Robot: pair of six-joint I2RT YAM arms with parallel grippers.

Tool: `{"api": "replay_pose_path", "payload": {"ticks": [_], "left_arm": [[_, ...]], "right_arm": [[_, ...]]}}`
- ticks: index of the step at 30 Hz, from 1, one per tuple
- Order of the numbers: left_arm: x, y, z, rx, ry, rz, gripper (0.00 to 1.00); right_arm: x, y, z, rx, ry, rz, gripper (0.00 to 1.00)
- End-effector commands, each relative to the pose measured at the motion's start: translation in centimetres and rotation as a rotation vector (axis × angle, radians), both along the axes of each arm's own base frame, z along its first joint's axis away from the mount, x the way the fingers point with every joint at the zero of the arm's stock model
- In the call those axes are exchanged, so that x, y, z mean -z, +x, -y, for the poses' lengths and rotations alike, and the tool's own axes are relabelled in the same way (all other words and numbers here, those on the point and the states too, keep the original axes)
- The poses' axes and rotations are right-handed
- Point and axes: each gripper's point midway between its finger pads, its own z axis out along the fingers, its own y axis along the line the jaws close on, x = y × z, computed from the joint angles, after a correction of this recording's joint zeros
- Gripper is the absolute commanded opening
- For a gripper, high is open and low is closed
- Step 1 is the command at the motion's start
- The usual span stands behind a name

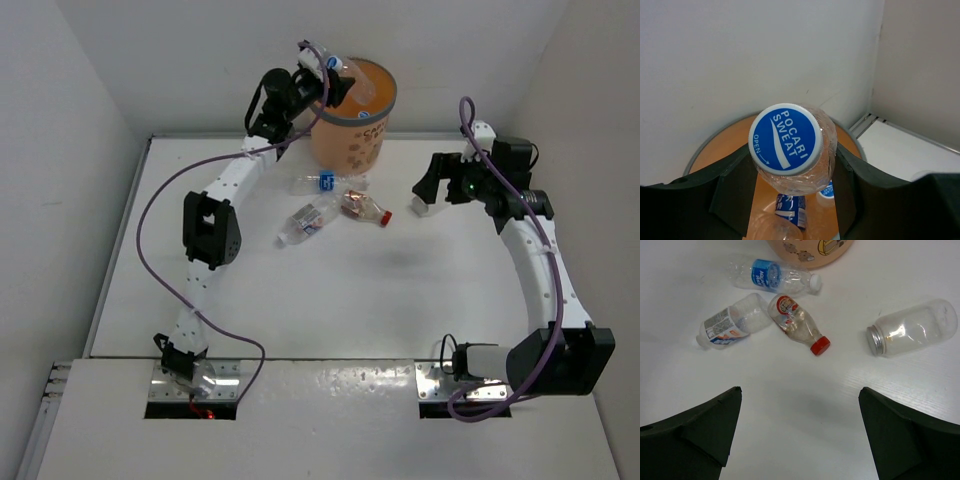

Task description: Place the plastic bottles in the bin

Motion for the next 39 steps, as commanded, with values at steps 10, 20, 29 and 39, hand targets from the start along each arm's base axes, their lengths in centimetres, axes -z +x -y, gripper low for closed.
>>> {"api": "replay_pose_path", "payload": {"ticks": [10,20,29,39], "left_arm": [[-4.3,0.2,-2.0,-0.134,0.019,0.116,0.96],[-14.8,-5.6,-12.0,-0.127,-0.153,0.083,1.0],[-11.1,-11.7,-25.2,-0.199,-0.151,-0.135,1.0],[-5.8,-16.6,-31.6,-0.212,-0.154,-0.295,1.0]], "right_arm": [[0.5,-0.1,-2.2,-0.135,-0.135,0.05,0.99],[0.0,1.0,-13.3,-0.71,-0.567,0.312,0.99],[5.4,2.1,-24.3,-1.193,-0.828,0.412,0.99],[12.5,6.2,-29.1,-1.407,-1.061,0.455,0.99]]}}
